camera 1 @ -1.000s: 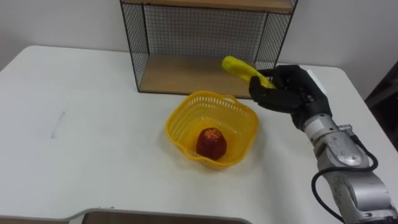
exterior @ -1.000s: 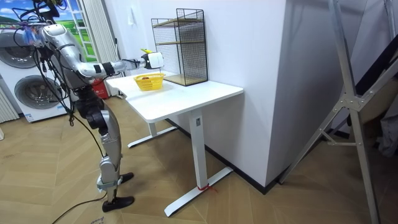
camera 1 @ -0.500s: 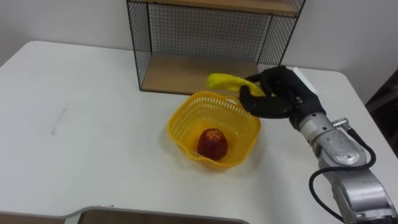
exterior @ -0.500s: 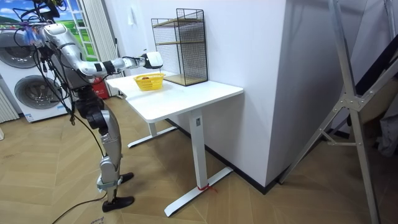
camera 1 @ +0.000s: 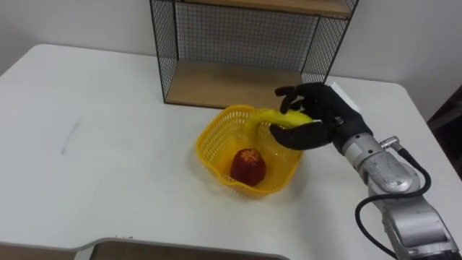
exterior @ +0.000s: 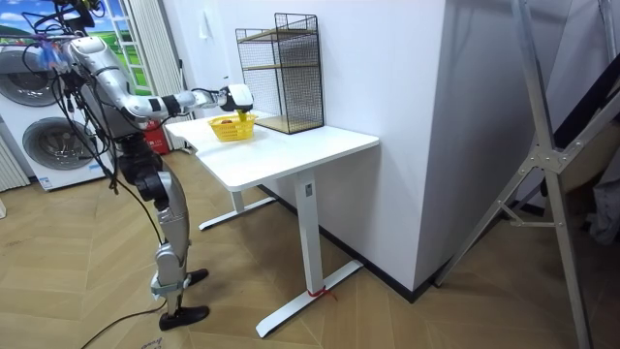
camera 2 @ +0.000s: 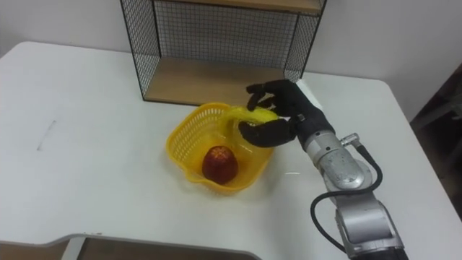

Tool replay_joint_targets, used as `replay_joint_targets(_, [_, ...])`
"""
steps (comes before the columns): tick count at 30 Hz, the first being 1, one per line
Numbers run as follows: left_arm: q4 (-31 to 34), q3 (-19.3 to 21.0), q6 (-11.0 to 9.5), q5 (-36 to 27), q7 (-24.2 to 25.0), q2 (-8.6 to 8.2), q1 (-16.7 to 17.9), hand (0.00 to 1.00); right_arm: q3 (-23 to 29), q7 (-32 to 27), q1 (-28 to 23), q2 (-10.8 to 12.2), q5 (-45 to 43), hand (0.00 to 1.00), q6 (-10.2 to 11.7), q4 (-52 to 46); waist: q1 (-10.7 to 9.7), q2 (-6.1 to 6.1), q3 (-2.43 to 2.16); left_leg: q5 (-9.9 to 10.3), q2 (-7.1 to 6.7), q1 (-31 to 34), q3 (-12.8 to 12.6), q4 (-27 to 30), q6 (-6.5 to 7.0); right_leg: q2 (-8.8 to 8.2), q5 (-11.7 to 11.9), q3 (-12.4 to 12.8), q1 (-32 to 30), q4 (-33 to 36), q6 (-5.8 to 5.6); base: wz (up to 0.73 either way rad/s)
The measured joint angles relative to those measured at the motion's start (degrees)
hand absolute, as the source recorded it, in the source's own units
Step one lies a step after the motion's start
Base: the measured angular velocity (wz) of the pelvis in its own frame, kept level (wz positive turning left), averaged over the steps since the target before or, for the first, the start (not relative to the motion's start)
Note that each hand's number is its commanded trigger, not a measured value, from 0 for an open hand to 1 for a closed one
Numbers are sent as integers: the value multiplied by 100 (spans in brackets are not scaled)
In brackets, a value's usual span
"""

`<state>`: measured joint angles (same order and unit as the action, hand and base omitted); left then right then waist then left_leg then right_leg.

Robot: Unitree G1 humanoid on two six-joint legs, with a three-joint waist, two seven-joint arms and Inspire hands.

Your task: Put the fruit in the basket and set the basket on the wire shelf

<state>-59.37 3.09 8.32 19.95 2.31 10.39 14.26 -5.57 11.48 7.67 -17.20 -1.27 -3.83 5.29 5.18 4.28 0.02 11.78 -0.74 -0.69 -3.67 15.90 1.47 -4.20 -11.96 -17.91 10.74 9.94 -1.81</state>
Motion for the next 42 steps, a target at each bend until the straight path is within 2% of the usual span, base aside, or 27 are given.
replay_joint_targets(10, [-25,0,0,0,0,9,-106,0,-4,-4,-95,153,-151,0,-3,3,-4,12,2,0,2,-3,-15,-7,0,0,0,3,4,-7,0,0])
replay_joint_targets(34, [-28,0,1,1,0,9,-104,0,-5,-4,-96,158,-152,0,-3,3,-10,-5,9,0,3,-6,-22,-7,0,0,0,15,3,-7,0,0])
replay_joint_targets(42, [-35,-6,-3,-27,-38,11,-120,0,-5,-17,-95,157,-66,0,-3,3,-34,36,2,-1,0,-8,-10,-10,0,-2,0,-5,8,-8,0,0])
